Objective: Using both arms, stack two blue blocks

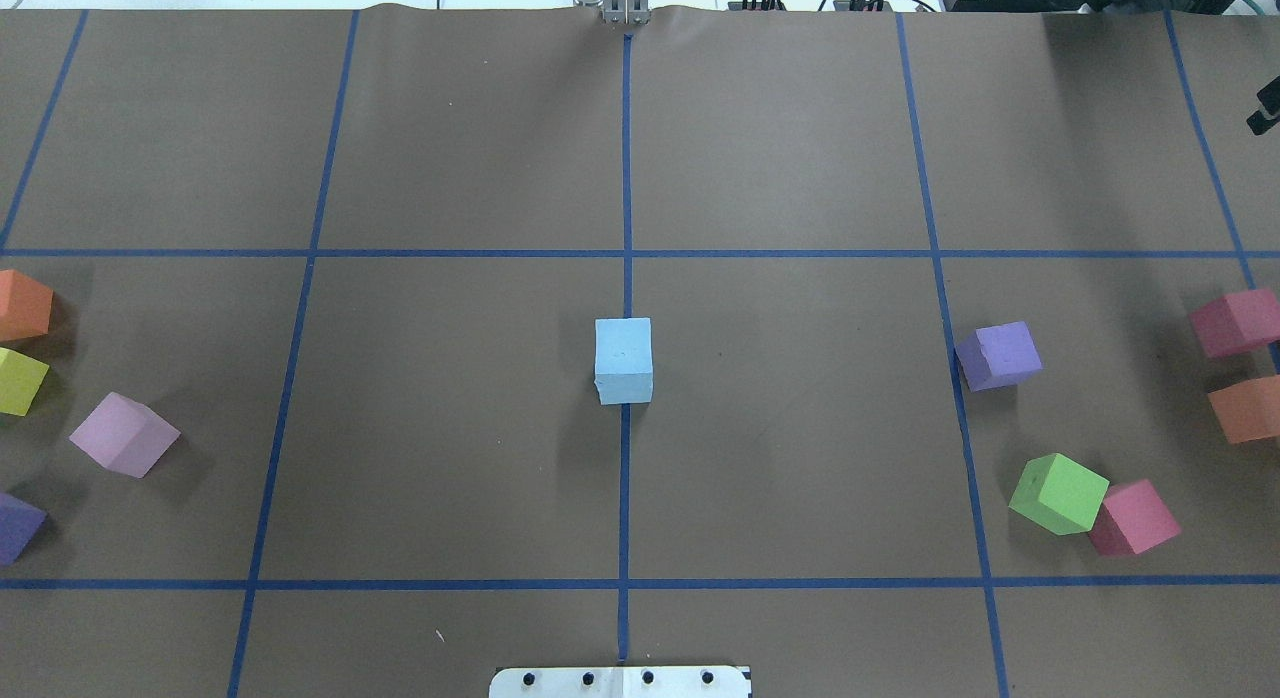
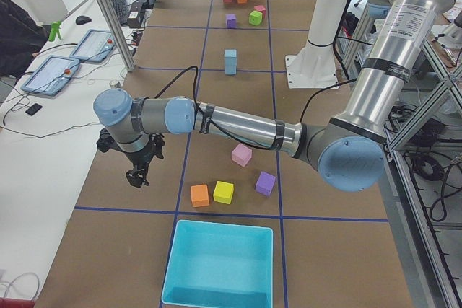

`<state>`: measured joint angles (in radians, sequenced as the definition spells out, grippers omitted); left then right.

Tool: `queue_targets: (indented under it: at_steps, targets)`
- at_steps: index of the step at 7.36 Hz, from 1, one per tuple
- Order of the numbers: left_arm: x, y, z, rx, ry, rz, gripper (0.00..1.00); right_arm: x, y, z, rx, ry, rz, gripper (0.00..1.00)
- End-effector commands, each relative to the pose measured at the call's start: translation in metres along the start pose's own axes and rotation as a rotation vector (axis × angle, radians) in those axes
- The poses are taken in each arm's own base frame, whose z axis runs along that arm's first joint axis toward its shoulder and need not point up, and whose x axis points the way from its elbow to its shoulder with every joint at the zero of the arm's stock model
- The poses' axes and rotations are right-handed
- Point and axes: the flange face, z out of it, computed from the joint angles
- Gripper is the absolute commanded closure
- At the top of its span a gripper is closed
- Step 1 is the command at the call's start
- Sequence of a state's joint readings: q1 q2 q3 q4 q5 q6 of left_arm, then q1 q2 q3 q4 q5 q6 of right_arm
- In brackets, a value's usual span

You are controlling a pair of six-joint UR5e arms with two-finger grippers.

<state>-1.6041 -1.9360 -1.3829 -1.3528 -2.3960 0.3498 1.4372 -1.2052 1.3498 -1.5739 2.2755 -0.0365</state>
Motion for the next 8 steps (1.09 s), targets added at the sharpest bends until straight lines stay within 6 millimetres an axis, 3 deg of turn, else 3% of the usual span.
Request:
queue_targets:
  at_steps: [1,8]
  targets:
    - [-0.0426,0.0096,0.0433,0.011,-0.007,0.023,0.02,-0.0024,-0.0031,-0.0033,0.007,0.002,-0.006,0.00]
    - [-0.0459,0.0090,0.0432,0.024,-0.013,0.026,0.02,-0.0054,-0.0050,-0.0044,0.008,0.007,-0.013,0.00]
